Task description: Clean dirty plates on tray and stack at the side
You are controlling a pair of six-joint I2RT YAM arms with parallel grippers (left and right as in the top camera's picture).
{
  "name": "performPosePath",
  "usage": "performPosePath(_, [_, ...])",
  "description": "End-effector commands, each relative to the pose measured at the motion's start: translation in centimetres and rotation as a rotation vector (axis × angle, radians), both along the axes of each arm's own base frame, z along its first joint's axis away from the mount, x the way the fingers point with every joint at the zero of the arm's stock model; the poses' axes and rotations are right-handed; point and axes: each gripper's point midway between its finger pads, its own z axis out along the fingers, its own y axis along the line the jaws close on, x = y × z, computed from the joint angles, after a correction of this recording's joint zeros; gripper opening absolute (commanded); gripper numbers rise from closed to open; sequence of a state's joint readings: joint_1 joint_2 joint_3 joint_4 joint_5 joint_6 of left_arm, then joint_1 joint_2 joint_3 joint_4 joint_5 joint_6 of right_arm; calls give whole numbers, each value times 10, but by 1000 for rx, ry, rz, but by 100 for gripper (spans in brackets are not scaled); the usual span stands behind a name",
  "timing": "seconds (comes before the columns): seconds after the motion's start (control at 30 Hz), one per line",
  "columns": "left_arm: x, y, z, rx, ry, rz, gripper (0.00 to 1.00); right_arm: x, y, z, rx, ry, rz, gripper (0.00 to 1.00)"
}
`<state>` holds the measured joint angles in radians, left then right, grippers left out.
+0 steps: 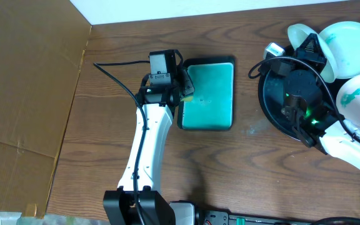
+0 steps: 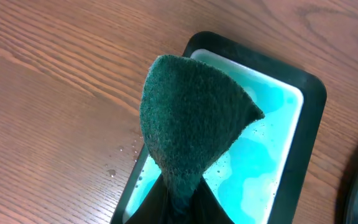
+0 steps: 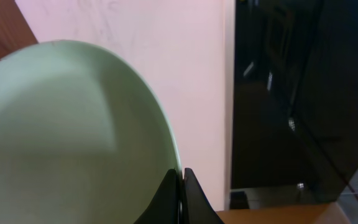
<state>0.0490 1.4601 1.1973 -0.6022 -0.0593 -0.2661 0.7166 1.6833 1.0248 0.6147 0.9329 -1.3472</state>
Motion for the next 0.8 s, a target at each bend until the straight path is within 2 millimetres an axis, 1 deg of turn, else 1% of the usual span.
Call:
performPosePath(0.0, [-1,4,-1,7,4,20,7,-2,-5,1,134,-11,-17,1])
performPosePath(0.07, [-1,4,-1,7,4,20,7,0,-9,-19,216,43,-23,1])
performPosePath(0.17, [-1,4,-1,7,3,20,7,2,-8,-66,403,205,24,1])
performPosePath(0.2, [-1,4,-1,7,3,21,7,4,-8,-82,493,265,39,1])
performPosePath(0.23, [-1,4,-1,5,2,24,7,5,-13,-90,580,293,28,1])
performPosePath(0.27, [-1,4,-1,1,2,30,7,8,-19,-93,654,292,2,1])
performPosePath(0.3, [-1,4,-1,1,2,30,7,11,-28,-92,717,271,-32,1])
performPosePath(0.33, [-1,4,-1,1,2,29,8,14,-38,-87,755,247,-52,1])
performPosePath(0.37, [-1,4,-1,1,2,30,7,16,-43,-83,777,229,-61,1])
performPosePath(0.47, [-1,4,-1,1,1,29,7,24,-66,-57,900,142,-81,1])
performPosePath(0.53, [-1,4,-1,1,1,29,7,27,-78,-43,981,127,-57,1])
performPosePath(0.6, [-1,4,-1,1,2,30,7,31,-95,-30,1112,124,-32,1])
performPosePath(0.67, [-1,4,-1,1,2,30,7,34,-114,-27,1241,137,-23,1])
performPosePath(0.7, [-1,4,-1,1,2,29,8,37,-134,-30,1366,157,-37,1])
performPosePath(0.77, [-1,4,-1,1,2,30,7,39,-162,-40,1515,184,-77,1])
